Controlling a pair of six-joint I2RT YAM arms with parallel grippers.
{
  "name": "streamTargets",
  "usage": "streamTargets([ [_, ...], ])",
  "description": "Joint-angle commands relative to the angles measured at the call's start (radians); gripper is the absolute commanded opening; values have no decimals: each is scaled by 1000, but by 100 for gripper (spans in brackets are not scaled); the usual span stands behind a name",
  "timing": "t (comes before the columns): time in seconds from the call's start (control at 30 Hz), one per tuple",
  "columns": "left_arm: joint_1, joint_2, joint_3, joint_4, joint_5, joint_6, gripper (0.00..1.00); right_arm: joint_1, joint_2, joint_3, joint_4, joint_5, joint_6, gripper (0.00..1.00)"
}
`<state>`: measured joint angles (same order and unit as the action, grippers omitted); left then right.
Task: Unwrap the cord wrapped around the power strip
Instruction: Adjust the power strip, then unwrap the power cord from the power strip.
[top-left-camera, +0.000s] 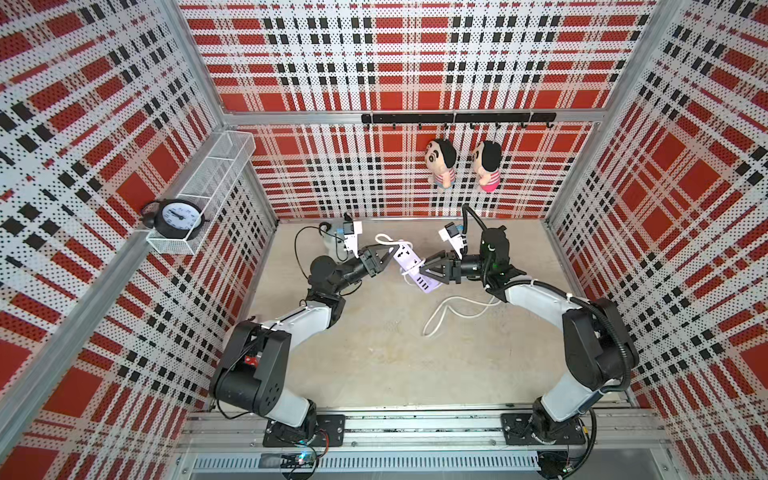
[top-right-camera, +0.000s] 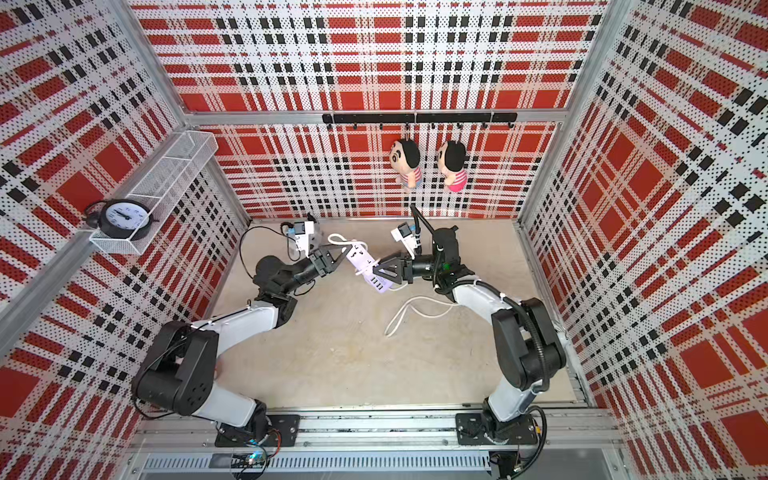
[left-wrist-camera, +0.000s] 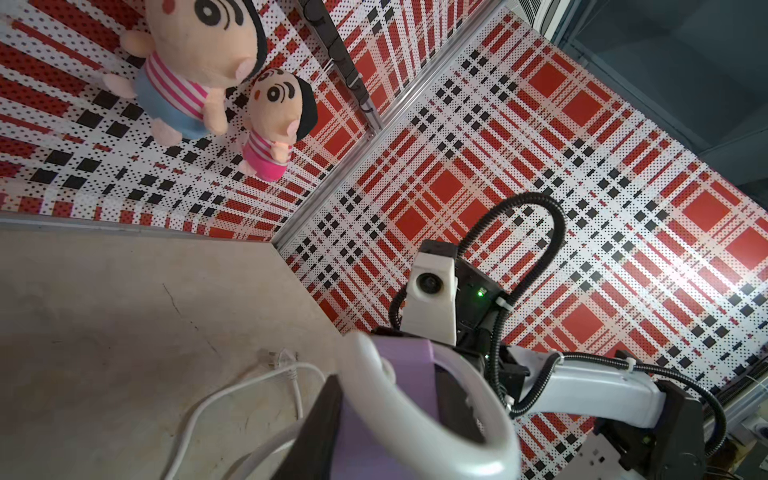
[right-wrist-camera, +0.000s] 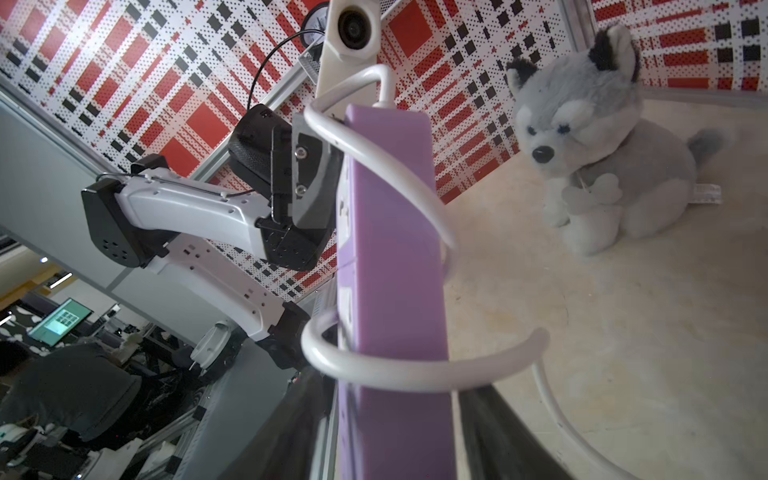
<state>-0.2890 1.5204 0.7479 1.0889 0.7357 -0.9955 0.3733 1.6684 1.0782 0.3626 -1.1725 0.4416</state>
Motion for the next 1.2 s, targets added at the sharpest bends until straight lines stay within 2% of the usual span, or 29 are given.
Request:
streamTargets([
  [0.0,13,1,-9,73,-3,-35,0,-3,-34,26,-335,75,-257,85],
  [0.13,34,4,11,69,27,-61,0,-66,-97,28,-534,130,-480,88],
  [0.23,70,12,43,76,60,-97,0,-132,-140,-33,-502,158,-555,89],
  [0.33,73,31,71,152,89,-195,0,-140,-155,-140,-283,149,-533,87],
  [0.4,78,51,76,272,101,-298,0,-140,-136,-201,-81,105,-420,83],
  [0.47,83,87,84,435,109,-442,0,-131,-107,-235,63,87,-338,72],
  [0.57,86,139,107,620,109,-606,0,-86,-89,-216,-2,119,-416,75],
  [0.63,82,146,118,637,106,-625,0,-59,-82,-201,-41,153,-461,82],
  [0.7,76,144,121,631,102,-622,0,-46,-80,-217,28,182,-439,98],
  [0.73,73,142,122,633,100,-621,0,-42,-77,-224,68,185,-423,100],
  [0.9,51,138,134,633,90,-624,0,3,-16,-185,119,206,-399,100],
  [1.0,50,135,144,631,89,-630,0,19,30,-176,208,202,-337,100],
  [1.17,50,117,148,630,91,-637,0,42,80,-129,223,227,-322,97],
])
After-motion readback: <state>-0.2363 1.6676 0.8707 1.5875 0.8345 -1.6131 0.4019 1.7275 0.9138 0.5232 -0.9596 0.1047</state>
